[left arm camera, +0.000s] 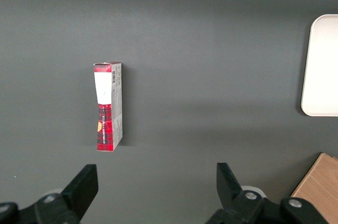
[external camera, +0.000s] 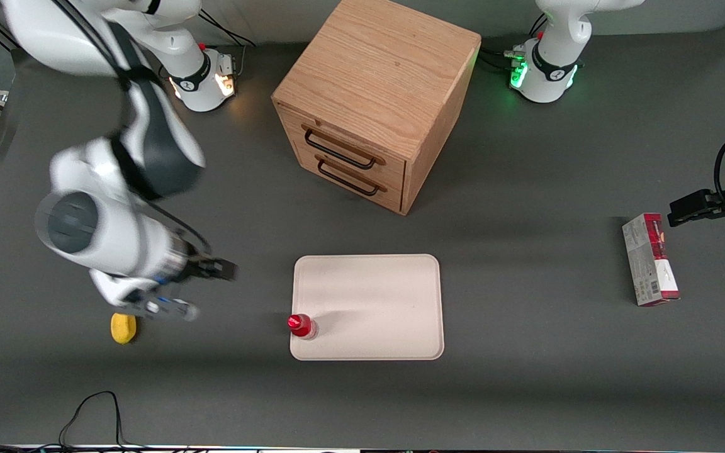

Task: Place coke bottle on tray

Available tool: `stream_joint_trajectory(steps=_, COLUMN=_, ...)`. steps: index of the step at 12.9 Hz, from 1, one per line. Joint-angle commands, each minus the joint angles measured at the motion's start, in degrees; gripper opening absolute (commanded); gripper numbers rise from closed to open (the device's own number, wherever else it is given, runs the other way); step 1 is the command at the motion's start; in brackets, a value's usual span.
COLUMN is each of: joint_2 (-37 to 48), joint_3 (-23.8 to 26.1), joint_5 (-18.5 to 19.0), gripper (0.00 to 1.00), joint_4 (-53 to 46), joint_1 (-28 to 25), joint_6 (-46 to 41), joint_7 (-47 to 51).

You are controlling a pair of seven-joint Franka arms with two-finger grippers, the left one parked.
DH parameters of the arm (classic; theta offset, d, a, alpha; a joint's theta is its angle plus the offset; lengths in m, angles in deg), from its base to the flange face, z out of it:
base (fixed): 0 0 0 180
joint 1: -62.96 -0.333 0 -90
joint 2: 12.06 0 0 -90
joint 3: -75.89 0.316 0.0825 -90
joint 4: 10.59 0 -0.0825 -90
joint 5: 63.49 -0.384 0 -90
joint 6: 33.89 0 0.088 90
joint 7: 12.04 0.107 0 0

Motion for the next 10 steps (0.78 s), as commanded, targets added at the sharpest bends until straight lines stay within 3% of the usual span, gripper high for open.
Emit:
stream_joint_trajectory(steps=1, joint_2=18.38, joint_3=-6.31, joint_5=-3.12, gripper=1.0, joint_4=21.92, joint_1=-0.1, joint_6=3.74, joint_7=-12.07)
stream_joint_trajectory(steps=4, joint_2=26.14, joint_3=-9.32, joint_5=-2.95, gripper=1.0, joint_4=26.19, joint_1=-0.11, joint_6=0.25, joint_7=-19.22)
stream_joint_trajectory(steps=10, joint_2=26.16, joint_3=-9.32, joint_5=-2.42, gripper=1.0, joint_4=21.71, joint_1=0.68, joint_6=-4.34, joint_7=-19.4)
